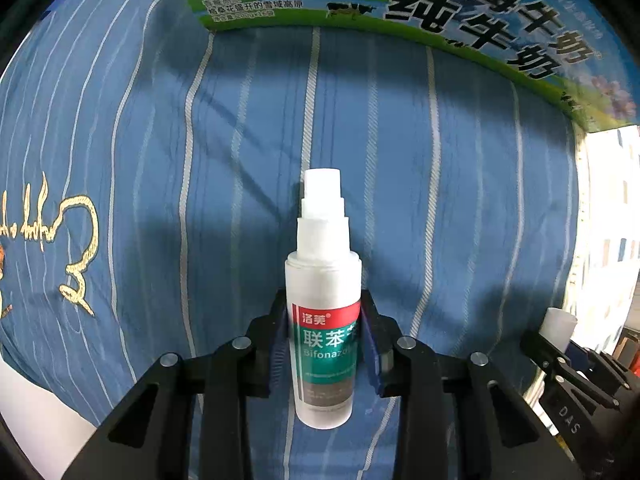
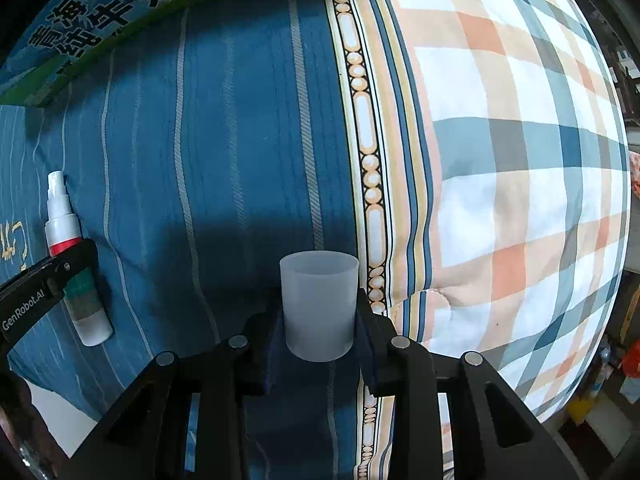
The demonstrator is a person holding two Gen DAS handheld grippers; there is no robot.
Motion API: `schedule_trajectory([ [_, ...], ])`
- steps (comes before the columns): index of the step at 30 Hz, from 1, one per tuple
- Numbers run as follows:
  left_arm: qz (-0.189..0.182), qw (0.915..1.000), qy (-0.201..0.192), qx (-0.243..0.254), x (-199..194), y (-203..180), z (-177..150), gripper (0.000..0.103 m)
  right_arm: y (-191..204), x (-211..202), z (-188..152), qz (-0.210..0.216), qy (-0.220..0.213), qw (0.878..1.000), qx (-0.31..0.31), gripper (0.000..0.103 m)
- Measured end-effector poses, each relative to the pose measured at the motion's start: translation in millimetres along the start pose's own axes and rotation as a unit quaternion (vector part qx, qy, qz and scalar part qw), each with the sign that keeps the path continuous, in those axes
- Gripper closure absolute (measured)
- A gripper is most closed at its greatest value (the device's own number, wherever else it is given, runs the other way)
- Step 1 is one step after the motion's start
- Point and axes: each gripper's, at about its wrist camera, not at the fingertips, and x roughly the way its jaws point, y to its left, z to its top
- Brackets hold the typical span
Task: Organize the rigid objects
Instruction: 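Lift the spray bottle and frosted cup and carry both over the box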
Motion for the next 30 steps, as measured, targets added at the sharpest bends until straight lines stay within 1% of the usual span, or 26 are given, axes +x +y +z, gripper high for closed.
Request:
schedule_trajectory([
  [2, -0.007, 0.9999, -0.008, 0.002, -9.6, 3.0, -6.9, 0.073, -5.2, -0.6, -5.5, 0.016, -0.007, 1.000, 0.003, 0.069],
  [3, -0.015, 0.9998, -0.016, 0.003, -18.3, 2.0, -12.0, 0.073, -9.2, -0.1, -23.5, 0.020, -0.013, 1.000, 0.000, 0.069],
  [5, -0.024, 0.9992, -0.031, 0.009, -34.7, -0.4, -20.4, 0.073, -9.5, -12.2, -30.3, 0.028, -0.028, 0.999, -0.005, 0.069],
  [10, -0.050, 0.9953, -0.080, 0.020, -89.4, -5.5, -37.0, 0.073, -4.5, -57.2, -43.4, 0.058, -0.074, 0.995, -0.024, 0.069],
  [15, -0.068, 0.9865, -0.146, 0.029, -151.5, -10.6, -40.6, 0.073, -2.1, -109.0, -44.5, 0.085, -0.124, 0.988, -0.036, 0.069],
  [20, -0.075, 0.9761, -0.199, 0.043, -200.4, -17.0, -30.4, 0.073, -5.8, -158.3, -31.2, 0.104, -0.164, 0.980, -0.042, 0.069],
  [22, -0.077, 0.9732, -0.212, 0.047, -211.6, -17.2, -23.5, 0.073, -7.1, -174.8, -22.0, 0.110, -0.178, 0.977, -0.038, 0.069],
  [25, -0.079, 0.9701, -0.224, 0.051, -223.1, -16.6, -15.2, 0.073, -7.1, -192.3, -15.8, 0.114, -0.194, 0.973, -0.043, 0.069],
  [27, -0.073, 0.9679, -0.234, 0.056, -231.7, -17.1, -8.8, 0.073, -8.0, -198.1, -12.9, 0.117, -0.202, 0.971, -0.048, 0.069],
  [30, -0.069, 0.9667, -0.239, 0.061, -237.4, -15.3, 5.5, 0.073, -7.6, -209.1, -5.2, 0.119, -0.214, 0.968, -0.052, 0.069],
])
